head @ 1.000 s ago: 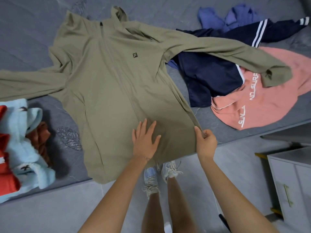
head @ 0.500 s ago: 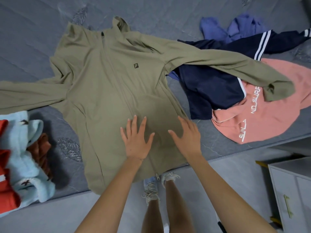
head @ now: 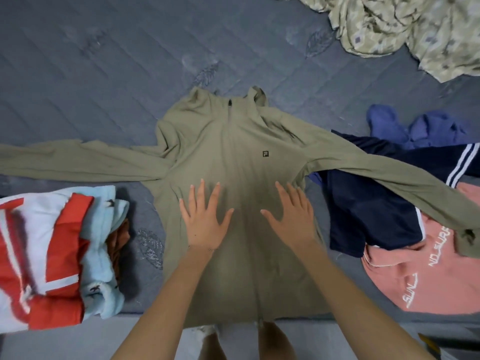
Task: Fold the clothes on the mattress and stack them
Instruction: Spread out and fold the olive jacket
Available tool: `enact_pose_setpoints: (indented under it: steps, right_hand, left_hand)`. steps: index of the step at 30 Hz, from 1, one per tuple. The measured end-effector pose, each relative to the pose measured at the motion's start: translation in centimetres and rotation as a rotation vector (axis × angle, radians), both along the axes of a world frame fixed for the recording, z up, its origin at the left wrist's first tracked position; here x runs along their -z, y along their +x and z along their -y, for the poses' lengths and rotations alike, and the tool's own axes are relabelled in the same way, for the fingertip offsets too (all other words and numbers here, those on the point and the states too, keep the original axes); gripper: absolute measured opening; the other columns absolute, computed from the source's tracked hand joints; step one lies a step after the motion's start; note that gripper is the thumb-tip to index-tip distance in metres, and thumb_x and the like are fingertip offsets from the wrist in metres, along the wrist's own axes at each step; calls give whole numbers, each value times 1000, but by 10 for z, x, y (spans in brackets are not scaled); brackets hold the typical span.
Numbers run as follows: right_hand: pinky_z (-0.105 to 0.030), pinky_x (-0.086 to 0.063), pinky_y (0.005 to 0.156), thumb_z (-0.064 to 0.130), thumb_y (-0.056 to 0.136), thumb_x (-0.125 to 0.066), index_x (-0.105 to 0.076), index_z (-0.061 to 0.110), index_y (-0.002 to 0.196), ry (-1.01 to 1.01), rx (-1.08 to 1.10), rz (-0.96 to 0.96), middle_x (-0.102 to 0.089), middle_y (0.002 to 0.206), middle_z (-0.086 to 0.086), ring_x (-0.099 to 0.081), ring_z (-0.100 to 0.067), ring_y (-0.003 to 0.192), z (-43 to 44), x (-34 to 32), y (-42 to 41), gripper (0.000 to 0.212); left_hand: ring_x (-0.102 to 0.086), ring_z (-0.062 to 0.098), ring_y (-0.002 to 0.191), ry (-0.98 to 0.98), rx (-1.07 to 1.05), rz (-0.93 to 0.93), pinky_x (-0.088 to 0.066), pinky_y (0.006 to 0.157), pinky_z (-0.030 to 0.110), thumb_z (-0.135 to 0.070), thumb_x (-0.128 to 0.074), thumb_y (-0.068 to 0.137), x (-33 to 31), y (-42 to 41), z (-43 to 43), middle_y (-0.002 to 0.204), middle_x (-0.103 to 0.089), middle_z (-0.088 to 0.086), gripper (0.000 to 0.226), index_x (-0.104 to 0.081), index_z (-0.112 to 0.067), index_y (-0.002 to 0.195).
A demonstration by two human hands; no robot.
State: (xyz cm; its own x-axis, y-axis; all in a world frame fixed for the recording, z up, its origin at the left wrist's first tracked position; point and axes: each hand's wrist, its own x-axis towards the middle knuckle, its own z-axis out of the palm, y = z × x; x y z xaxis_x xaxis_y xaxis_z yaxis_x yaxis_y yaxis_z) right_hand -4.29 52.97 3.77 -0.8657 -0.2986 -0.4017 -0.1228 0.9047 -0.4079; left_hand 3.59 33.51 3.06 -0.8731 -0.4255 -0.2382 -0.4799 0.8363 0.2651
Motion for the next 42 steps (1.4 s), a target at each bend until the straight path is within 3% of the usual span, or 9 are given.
enact_pose_setpoints:
  steps: [14,19,29,42]
  right_hand:
    - [-41,-12,120,64,90,-50,-15,32,156,60,-152,-101,-17,163,-2,-11,-23,150,152,-7,-58,81]
    - [-43,-13,119,63,89,-51,-16,32,156,48,-155,-120,-19,162,-2,-12,-25,150,223,-11,-68,82]
    - [-45,-15,119,64,87,-54,-19,33,155,13,-158,-153,-21,162,-3,-14,-26,149,378,-11,-57,82]
    - [-49,-12,120,67,87,-52,-7,39,155,35,-267,-81,-11,164,-1,-6,-24,151,505,26,-31,86]
  left_hand:
    - [-1,29,150,-93,-2,-48,6,117,53,-59,-44,93,-3,-43,151,163,-9,5,70,-21,-31,153]
    - [-3,30,150,-133,47,-102,0,118,55,-59,-43,93,-21,-56,222,162,-10,7,71,-19,-30,154]
    - [4,28,149,-143,12,-3,4,118,53,-62,-35,94,-27,-40,390,163,2,4,73,-2,-35,154]
    - [-1,28,149,-13,-261,65,-1,118,55,-56,-43,95,24,21,536,163,-3,4,74,-5,-34,154]
